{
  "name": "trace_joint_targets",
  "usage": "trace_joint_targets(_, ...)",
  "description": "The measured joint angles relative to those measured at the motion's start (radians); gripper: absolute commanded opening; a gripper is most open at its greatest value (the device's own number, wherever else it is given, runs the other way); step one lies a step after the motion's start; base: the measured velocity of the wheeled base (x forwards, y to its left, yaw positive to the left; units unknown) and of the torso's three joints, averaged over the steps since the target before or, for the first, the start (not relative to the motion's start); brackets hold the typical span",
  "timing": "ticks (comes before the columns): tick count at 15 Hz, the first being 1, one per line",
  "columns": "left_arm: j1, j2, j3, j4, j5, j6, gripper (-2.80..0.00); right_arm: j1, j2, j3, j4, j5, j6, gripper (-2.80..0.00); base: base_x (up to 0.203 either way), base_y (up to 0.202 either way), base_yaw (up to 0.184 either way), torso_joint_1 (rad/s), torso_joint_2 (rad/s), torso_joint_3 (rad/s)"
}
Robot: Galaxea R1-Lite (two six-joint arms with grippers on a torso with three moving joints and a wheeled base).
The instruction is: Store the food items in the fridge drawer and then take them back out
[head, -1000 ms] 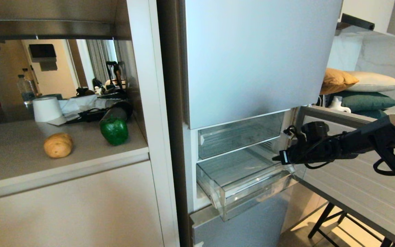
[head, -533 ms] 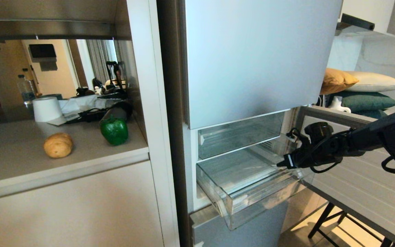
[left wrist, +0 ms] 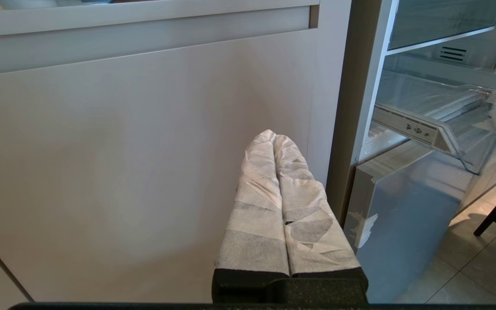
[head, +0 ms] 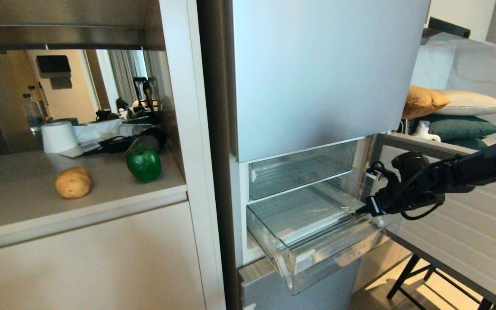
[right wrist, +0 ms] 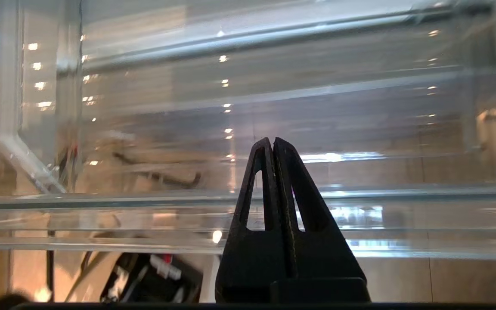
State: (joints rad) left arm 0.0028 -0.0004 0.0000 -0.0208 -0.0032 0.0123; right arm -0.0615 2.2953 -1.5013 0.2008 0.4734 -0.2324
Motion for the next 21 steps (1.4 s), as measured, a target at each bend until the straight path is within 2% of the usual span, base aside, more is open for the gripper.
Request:
trace_joint_targets(6,0.000,0.000,0.000,0.000,0.000,0.000,-2.80,-0.021,-0.028,0.026,0.048,0.000,-0.023,-2.80,0.000,0.000,0.000,0.000,0.00,0.000)
trace_joint_targets(16,0.000,0.000,0.000,0.000,0.000,0.000,-2.80,-0.029,-0.130,0.172,0.072,0.000,-0.027,-2.80,0.000,0.000,0.000,0.000,0.00,0.000)
trace_joint_targets(21,0.000,0.000,0.000,0.000,0.000,0.000,-2.80,-0.029,-0.098,0.086,0.054,-0.009,-0.018,-2.80,0.000,0.000,0.000,0.000,0.00,0.000)
